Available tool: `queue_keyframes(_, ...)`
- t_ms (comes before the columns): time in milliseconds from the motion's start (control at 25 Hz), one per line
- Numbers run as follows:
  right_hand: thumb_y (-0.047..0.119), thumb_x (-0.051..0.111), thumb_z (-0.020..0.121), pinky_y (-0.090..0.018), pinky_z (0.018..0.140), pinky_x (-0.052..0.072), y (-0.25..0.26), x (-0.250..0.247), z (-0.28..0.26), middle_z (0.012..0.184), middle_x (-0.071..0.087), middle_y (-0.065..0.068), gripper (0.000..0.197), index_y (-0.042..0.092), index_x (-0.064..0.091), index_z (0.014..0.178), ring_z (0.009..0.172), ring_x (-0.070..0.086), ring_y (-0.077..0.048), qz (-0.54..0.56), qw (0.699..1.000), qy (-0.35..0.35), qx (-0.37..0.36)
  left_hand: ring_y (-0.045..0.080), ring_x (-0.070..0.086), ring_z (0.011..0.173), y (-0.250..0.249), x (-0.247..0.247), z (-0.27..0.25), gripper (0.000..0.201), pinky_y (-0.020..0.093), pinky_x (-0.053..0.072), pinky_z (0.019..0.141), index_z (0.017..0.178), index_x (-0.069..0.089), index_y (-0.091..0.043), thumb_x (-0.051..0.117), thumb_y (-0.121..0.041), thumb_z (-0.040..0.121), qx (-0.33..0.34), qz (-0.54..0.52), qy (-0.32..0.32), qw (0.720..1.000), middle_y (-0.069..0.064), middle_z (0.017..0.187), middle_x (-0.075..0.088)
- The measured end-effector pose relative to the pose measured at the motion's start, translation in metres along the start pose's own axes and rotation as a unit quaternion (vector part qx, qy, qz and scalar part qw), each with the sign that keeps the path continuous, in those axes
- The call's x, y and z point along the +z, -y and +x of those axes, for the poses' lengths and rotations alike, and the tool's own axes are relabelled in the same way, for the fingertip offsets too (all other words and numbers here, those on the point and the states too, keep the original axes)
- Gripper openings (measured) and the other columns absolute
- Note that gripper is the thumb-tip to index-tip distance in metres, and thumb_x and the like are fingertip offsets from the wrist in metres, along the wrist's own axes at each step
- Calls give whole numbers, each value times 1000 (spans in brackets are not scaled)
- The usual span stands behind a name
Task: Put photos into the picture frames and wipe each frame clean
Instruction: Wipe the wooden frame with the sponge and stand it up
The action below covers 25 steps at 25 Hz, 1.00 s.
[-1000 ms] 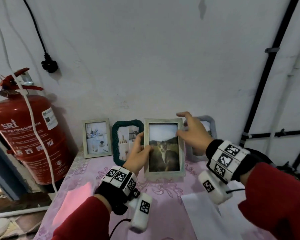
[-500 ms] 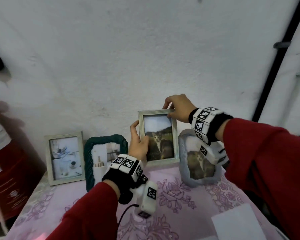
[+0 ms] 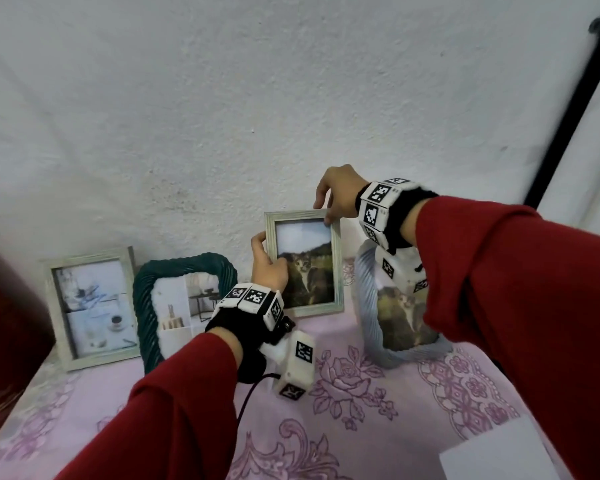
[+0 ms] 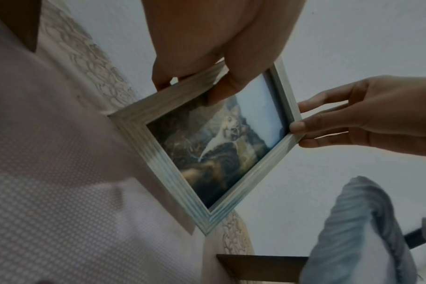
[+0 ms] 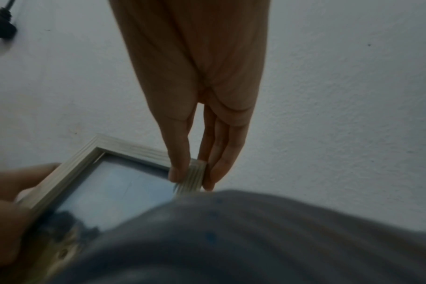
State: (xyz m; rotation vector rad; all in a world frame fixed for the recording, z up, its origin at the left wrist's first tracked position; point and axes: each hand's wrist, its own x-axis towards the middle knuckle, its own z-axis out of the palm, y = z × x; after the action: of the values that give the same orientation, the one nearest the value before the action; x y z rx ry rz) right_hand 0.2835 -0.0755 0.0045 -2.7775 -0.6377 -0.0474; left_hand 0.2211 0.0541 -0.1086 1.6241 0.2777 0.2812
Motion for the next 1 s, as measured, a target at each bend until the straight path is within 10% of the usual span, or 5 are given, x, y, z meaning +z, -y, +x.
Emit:
queue_keyframes(280,-4,75,71,-7,43,42,-12,3,7,102,70,-22,36,1,70,106,45,48,-5,-21,998,51,9,33,62,90,19,1,-4,52,49,53,83,122,30,-36,43,5,92,-9,-33,22,999,22,102,60)
queue_keyframes(520,-6,74,71,-15,55,47,-12,8,11,102,70,-22,33,2,70,104,51,47,-7,-18,999,41,14,26,62,83,27,-1,-1,34,42,51,83,134,29,-19,35,-22,100,57,-12,9,998,20,98,61)
queue_keyframes(1000,-9,72,70,-39,84,56,-10,10,17,98,70,-22,32,2,72,100,79,65,-25,9,999,46,12,34,60,96,28,-1,7,30,43,46,89,131,32,-21,30,-25,101,24,19,-40,999,23,107,61)
